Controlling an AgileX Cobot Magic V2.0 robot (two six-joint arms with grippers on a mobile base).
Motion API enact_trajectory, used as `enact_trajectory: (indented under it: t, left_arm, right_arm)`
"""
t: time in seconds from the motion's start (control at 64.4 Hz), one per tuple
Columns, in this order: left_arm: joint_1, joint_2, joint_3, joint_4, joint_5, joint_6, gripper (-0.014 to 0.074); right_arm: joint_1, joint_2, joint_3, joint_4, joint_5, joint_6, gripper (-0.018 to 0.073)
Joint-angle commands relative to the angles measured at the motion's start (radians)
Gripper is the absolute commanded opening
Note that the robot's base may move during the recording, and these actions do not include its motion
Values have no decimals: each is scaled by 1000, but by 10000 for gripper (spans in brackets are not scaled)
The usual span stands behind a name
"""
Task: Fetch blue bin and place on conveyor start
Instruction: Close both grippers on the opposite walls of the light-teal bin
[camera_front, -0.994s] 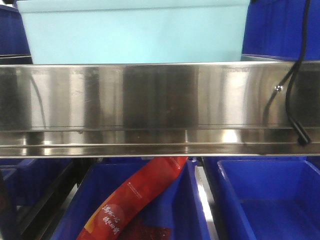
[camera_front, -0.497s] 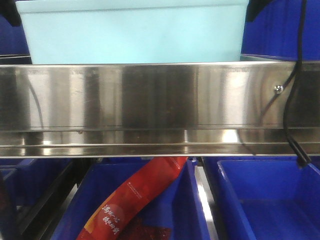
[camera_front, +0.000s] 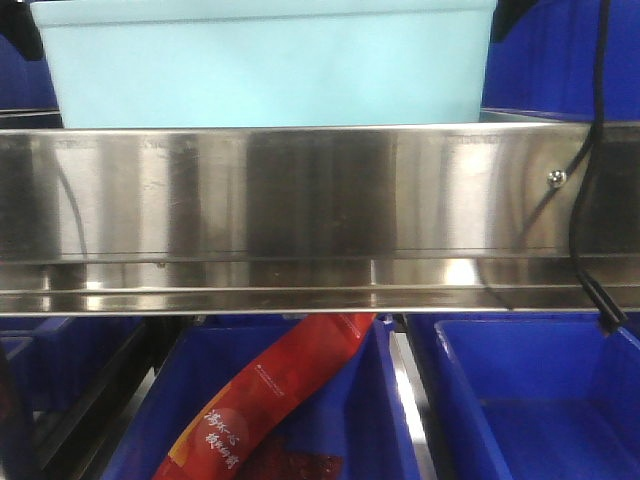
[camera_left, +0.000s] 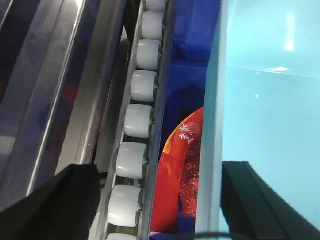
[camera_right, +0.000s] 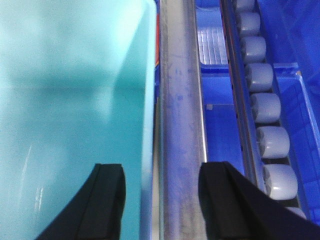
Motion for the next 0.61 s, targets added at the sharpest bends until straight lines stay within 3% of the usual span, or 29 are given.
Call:
enact_trajectory:
  t: [0.0, 0.59]
  left_arm:
    - [-4, -1, -4, 3, 7, -6, 388]
    - [-4, -1, -4, -22, -4, -6, 388]
  right_arm:
    - [-2, -5, -9, -11, 7, -10, 244]
    - [-2, -3, -9, -11, 7, -10, 244]
